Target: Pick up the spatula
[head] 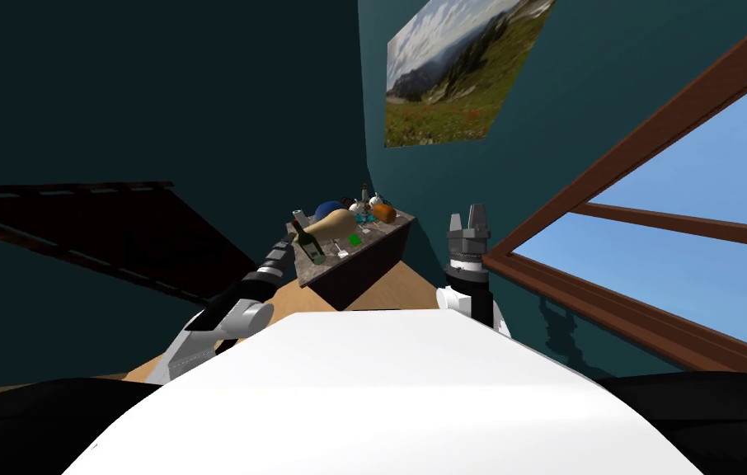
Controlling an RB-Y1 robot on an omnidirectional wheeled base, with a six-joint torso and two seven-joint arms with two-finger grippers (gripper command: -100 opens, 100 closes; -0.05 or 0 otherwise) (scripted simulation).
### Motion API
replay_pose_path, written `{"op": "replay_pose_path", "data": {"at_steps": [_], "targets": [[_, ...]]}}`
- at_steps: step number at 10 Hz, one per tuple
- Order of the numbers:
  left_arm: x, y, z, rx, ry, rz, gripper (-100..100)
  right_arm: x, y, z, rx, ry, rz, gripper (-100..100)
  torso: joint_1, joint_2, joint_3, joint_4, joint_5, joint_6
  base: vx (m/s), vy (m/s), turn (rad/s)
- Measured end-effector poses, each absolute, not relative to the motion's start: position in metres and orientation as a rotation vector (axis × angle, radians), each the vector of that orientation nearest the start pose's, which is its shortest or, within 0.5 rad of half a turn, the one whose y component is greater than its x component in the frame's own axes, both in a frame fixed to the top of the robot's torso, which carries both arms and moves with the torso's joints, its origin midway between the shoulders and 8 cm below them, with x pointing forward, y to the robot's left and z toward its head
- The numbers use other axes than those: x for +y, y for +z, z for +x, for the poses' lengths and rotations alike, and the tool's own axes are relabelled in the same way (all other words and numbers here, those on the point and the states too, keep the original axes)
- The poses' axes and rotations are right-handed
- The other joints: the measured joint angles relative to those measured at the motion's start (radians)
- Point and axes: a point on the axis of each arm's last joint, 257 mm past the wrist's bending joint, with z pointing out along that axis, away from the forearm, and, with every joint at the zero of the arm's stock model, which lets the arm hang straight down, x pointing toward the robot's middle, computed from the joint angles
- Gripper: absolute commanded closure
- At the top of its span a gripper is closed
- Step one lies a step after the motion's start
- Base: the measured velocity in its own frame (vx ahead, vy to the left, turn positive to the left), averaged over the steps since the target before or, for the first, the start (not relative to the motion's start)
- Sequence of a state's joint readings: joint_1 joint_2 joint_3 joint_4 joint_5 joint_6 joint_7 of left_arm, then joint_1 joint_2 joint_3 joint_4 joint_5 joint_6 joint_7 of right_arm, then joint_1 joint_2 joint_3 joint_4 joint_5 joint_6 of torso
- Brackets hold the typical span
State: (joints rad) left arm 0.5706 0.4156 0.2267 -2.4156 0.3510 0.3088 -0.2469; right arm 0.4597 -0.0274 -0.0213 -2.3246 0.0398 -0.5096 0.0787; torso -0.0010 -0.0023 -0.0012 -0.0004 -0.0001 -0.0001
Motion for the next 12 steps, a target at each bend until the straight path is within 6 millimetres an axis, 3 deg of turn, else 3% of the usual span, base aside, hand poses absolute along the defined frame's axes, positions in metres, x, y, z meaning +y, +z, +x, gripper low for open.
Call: {"op": "replay_pose_path", "data": {"at_steps": [4, 6, 9, 12], "targets": [[0.375, -0.139, 0.379, 1.487, -0.752, -0.993, -100, -0.271, 0.058, 0.335, 0.608, 1.216, 0.509, 0, -0.002, -0.002, -0.001, 0.000, 0.000, 0.000, 0.046, -0.050, -0.144], [0.378, -0.147, 0.375, 1.528, -0.724, -1.016, -100, -0.271, 0.058, 0.335, 0.608, 1.216, 0.509, 0, 0.001, 0.000, 0.000, 0.000, 0.000, -0.001, 0.041, -0.019, -0.112], [0.396, -0.181, 0.360, 1.635, -0.646, -1.071, -100, -0.271, 0.058, 0.335, 0.608, 1.216, 0.509, 0, -0.001, -0.002, -0.001, 0.000, 0.000, 0.000, 0.058, -0.046, -0.118], [0.406, -0.202, 0.349, 1.709, -0.589, -1.109, -100, -0.271, 0.058, 0.335, 0.608, 1.216, 0.509, 0, 0.000, -0.001, -0.001, 0.000, 0.000, 0.000, 0.047, -0.031, -0.095]]}}
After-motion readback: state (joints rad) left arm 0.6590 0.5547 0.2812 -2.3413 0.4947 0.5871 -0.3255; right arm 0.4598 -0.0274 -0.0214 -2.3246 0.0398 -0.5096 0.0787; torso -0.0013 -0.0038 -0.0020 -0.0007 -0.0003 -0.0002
